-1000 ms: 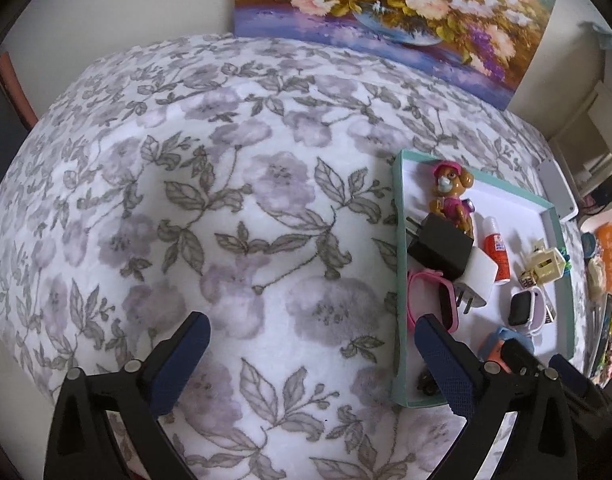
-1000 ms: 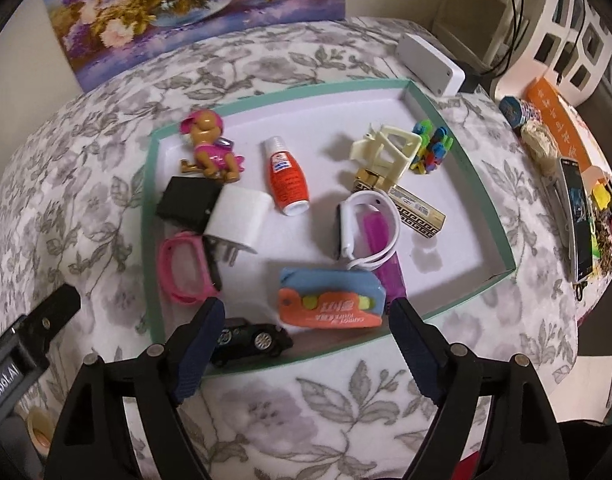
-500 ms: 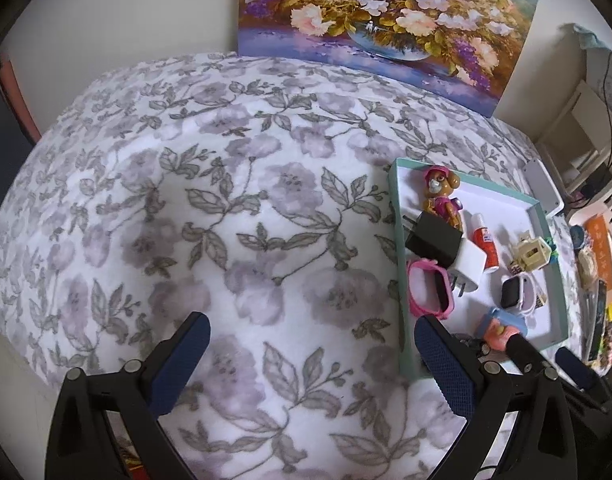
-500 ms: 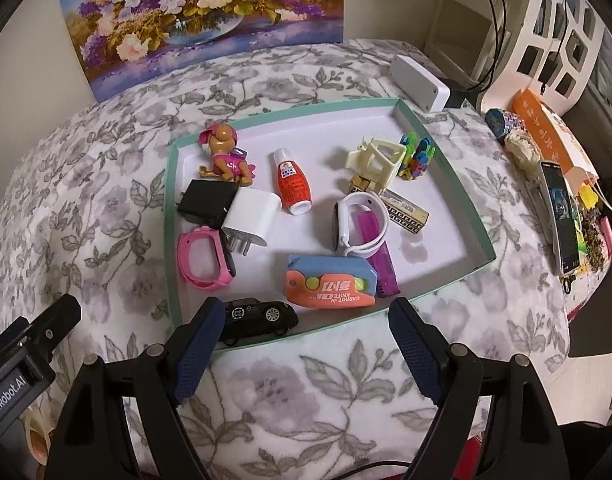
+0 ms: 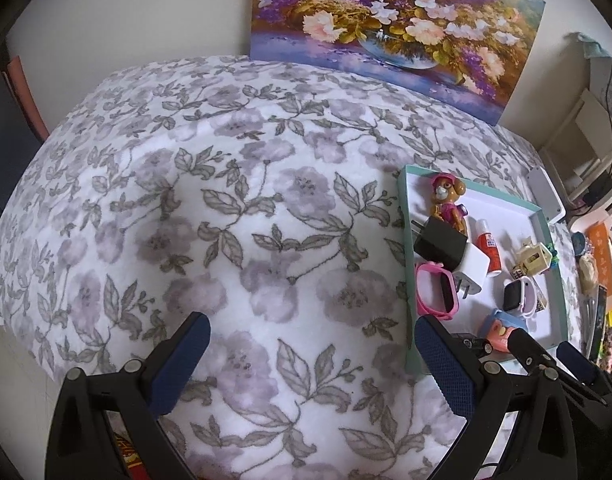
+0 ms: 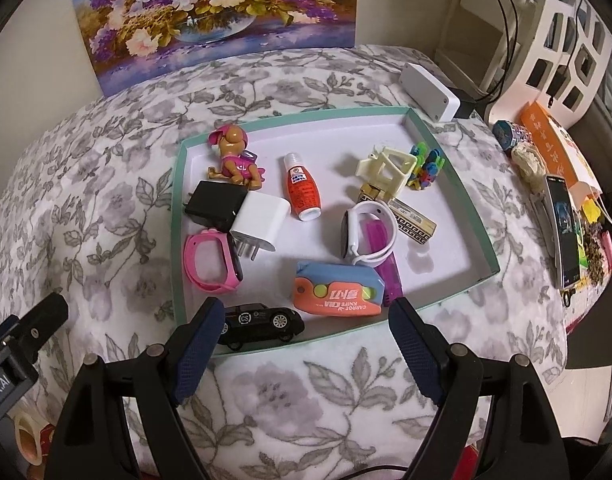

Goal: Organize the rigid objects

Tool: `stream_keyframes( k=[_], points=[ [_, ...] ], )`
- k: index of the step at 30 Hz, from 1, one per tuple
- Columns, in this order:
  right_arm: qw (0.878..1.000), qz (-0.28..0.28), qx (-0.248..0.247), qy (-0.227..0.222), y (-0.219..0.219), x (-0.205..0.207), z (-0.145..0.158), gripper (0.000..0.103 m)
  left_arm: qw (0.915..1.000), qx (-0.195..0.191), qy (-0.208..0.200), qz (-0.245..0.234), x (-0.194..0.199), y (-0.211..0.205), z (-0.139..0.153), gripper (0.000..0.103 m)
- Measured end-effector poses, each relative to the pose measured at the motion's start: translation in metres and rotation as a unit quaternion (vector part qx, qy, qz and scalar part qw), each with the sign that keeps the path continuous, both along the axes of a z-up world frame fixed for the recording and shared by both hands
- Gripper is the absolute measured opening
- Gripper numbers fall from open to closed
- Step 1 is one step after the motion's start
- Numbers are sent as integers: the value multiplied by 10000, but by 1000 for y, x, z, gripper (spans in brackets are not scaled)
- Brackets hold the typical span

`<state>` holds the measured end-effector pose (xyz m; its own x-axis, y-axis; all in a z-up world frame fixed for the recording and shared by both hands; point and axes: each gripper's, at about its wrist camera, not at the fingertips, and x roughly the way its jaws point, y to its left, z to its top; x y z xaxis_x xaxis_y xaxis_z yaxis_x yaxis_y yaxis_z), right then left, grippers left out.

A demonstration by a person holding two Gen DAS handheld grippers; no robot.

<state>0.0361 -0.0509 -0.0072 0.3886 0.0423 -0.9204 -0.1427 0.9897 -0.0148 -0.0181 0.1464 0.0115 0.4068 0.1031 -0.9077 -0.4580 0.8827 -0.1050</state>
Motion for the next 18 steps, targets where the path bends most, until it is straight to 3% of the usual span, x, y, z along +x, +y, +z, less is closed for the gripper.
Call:
stream_keyframes(
  k=[18],
  points=[
    [10000, 73, -42, -5, 3, 0, 0, 85, 9999, 91, 69, 111, 2, 4, 0, 103]
  ],
)
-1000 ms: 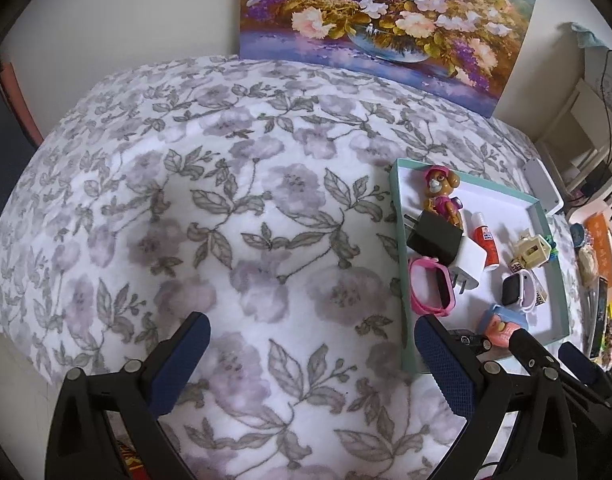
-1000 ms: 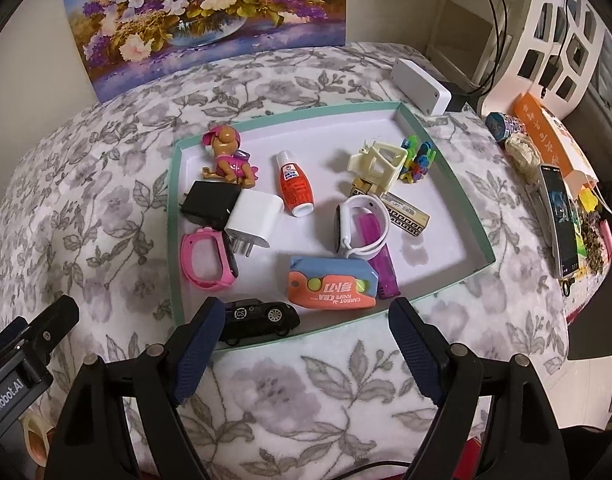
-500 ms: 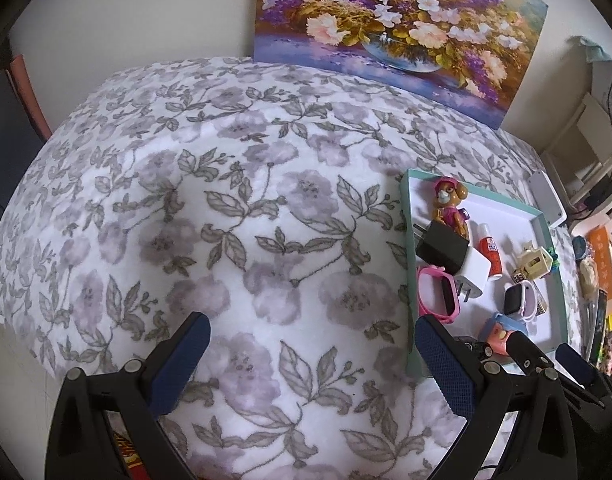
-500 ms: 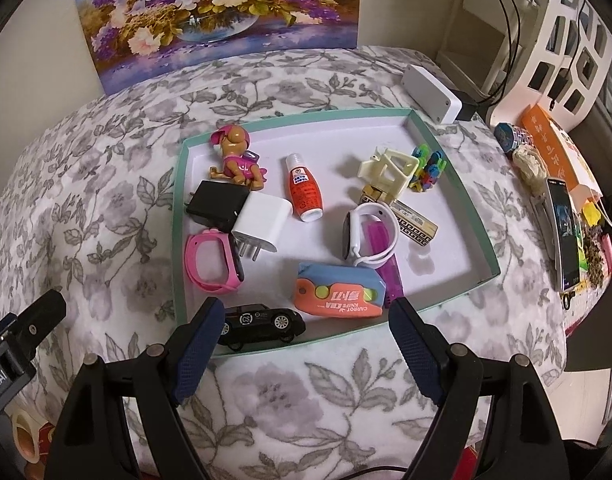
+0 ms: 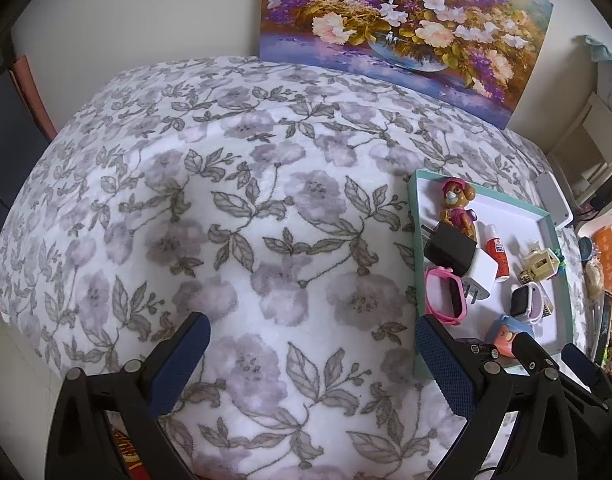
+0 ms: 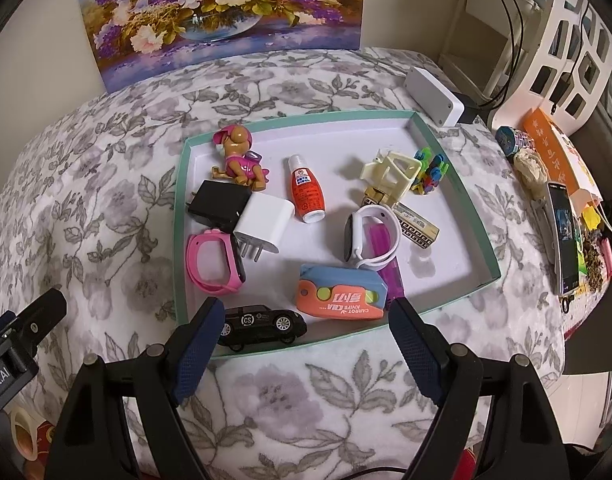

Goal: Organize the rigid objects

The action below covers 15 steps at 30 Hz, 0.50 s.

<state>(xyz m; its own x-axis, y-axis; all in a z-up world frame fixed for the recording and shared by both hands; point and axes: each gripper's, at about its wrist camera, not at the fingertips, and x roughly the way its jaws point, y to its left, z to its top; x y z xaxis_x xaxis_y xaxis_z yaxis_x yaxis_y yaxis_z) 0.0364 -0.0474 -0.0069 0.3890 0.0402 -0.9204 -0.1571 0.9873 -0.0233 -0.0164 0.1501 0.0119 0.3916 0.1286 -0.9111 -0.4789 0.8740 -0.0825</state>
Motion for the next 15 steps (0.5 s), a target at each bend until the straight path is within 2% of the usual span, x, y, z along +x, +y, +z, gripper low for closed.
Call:
stream_keyframes(
  k=[15],
  points=[
    [10000, 7, -30, 30, 1, 1, -1, 85, 9999, 91, 57, 18, 1, 0, 0, 103]
  ],
)
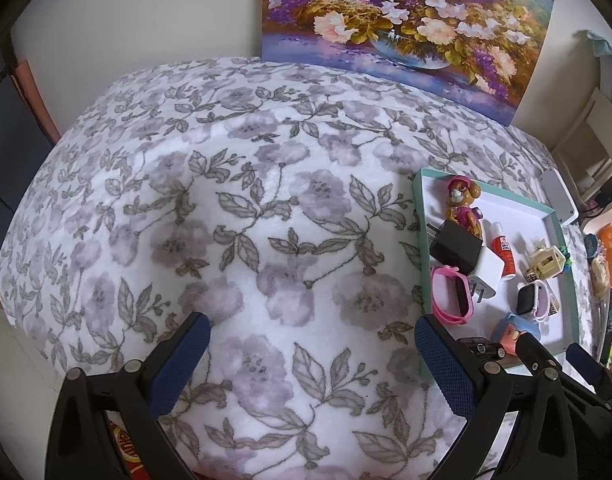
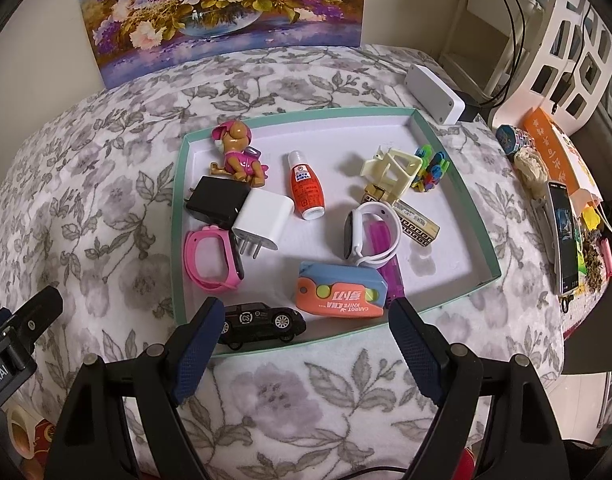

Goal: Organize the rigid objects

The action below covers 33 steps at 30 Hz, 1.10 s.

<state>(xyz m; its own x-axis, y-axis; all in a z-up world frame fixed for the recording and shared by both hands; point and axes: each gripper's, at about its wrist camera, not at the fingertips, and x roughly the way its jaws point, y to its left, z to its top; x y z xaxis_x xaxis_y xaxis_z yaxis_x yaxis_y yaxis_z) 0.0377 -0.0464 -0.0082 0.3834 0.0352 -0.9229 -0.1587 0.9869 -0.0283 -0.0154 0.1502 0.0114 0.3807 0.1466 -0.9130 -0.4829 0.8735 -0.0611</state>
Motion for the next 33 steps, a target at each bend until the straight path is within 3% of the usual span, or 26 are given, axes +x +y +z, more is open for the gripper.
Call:
stream_keyframes(
  k=[33],
  points=[
    [9995, 231, 231, 17, 6, 0, -4, 85, 10000, 65, 35, -50, -1, 2, 0, 103]
  ],
)
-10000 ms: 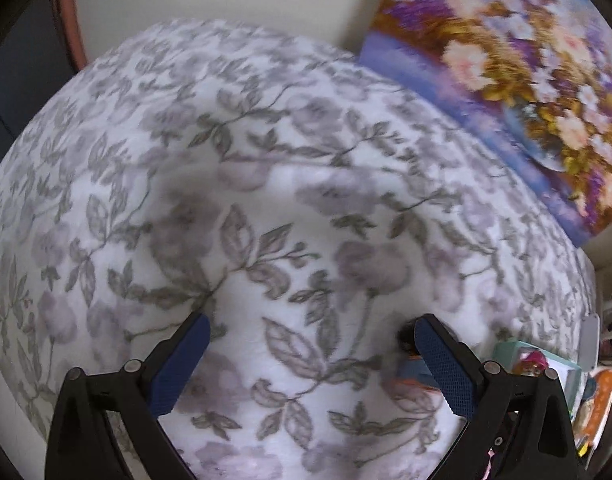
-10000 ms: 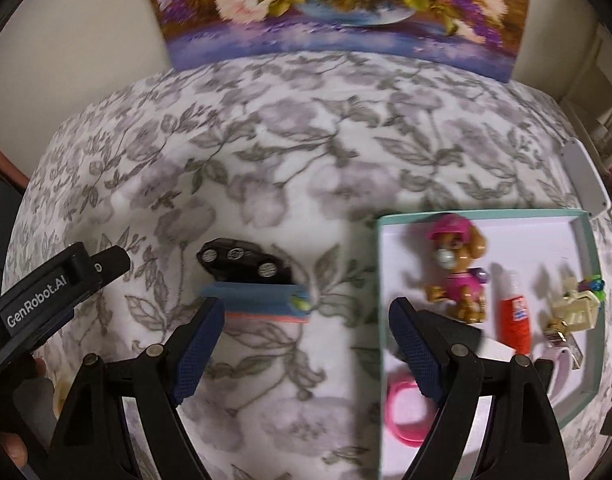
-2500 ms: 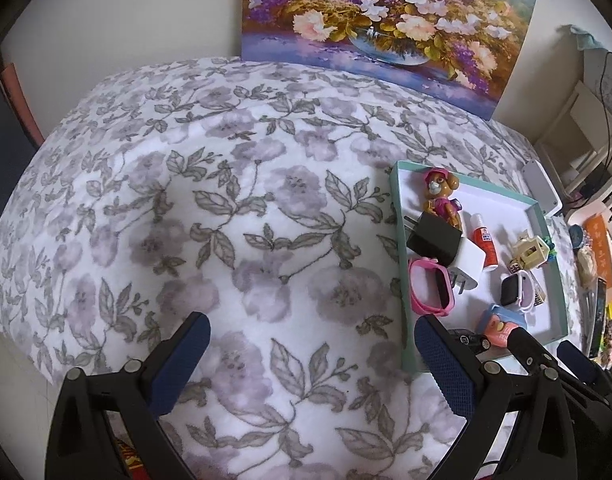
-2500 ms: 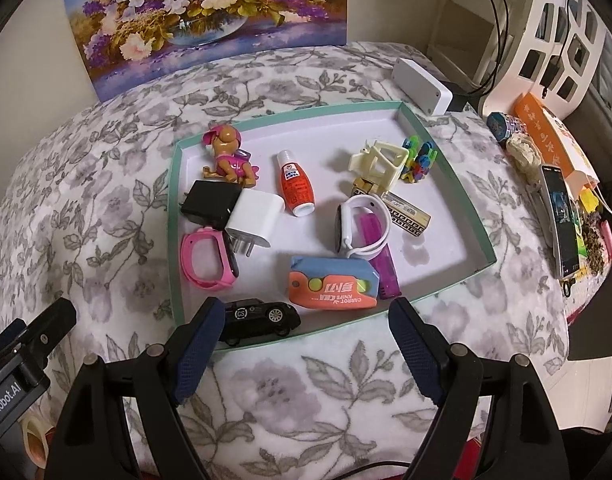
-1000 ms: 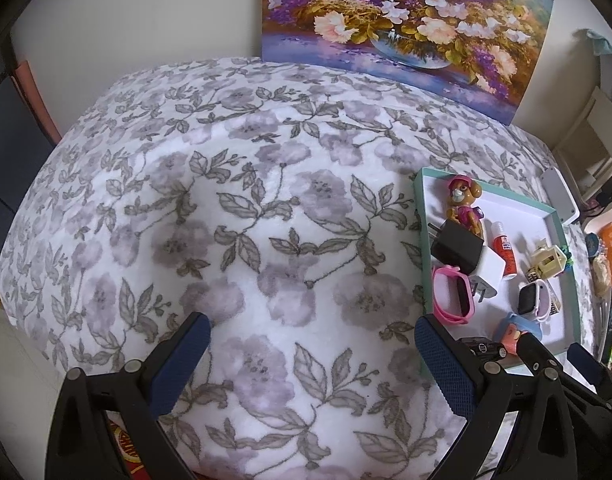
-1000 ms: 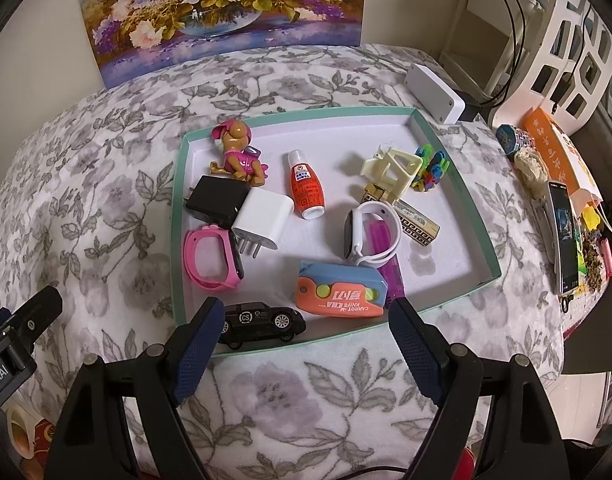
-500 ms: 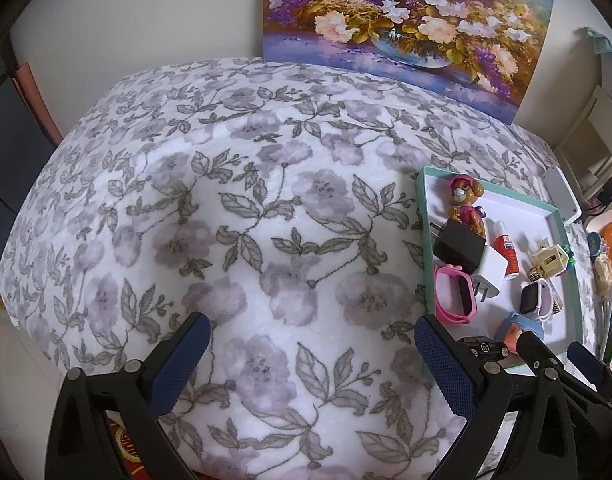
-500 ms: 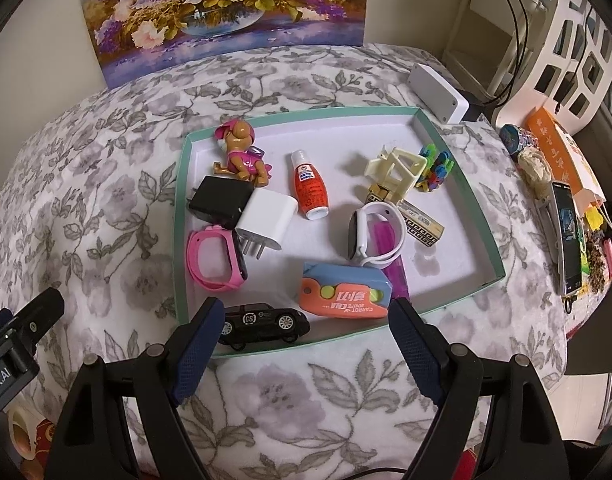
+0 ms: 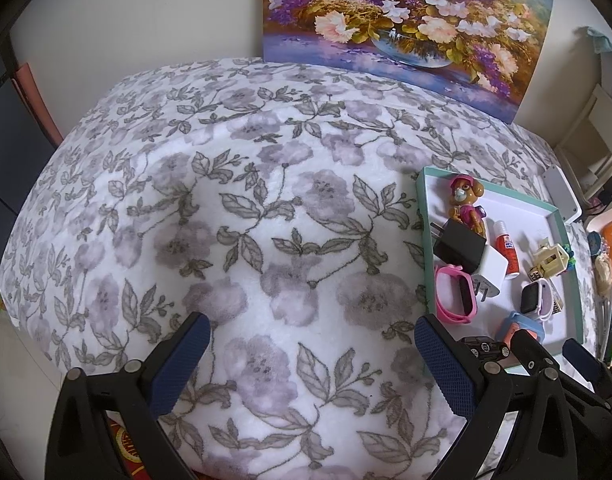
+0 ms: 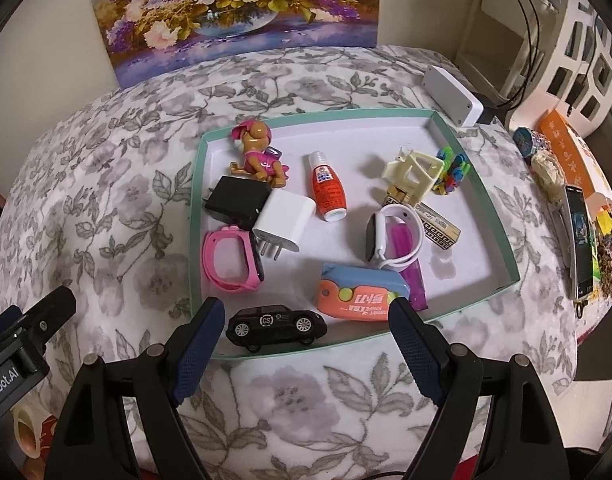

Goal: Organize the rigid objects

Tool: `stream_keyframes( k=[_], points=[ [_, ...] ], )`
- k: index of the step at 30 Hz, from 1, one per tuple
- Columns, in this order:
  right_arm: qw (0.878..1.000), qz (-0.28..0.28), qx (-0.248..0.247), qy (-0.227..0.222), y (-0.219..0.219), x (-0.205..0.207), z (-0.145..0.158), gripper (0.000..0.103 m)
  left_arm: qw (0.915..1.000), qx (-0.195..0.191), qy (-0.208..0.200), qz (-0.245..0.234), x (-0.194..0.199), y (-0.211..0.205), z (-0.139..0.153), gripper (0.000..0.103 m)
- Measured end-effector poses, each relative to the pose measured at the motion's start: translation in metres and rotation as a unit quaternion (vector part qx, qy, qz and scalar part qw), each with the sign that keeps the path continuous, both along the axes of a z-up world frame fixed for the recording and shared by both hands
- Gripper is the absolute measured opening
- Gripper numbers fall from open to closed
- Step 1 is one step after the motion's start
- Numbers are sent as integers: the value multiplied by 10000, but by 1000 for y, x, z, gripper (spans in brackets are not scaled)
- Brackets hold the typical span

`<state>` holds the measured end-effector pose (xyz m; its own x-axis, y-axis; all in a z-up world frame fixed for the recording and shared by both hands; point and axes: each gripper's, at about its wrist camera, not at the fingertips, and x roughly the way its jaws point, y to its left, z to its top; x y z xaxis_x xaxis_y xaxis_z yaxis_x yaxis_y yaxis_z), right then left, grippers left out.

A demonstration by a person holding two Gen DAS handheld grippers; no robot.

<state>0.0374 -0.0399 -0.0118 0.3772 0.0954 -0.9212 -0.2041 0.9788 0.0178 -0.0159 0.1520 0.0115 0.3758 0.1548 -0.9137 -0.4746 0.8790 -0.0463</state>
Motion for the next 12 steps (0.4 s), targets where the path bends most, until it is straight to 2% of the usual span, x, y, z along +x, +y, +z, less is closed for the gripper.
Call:
stream_keyframes(
  k=[12],
  points=[
    [10000, 64, 7, -12, 4, -2, -2, 85, 10000, -5, 12, -29, 0, 0, 0, 103]
  ],
)
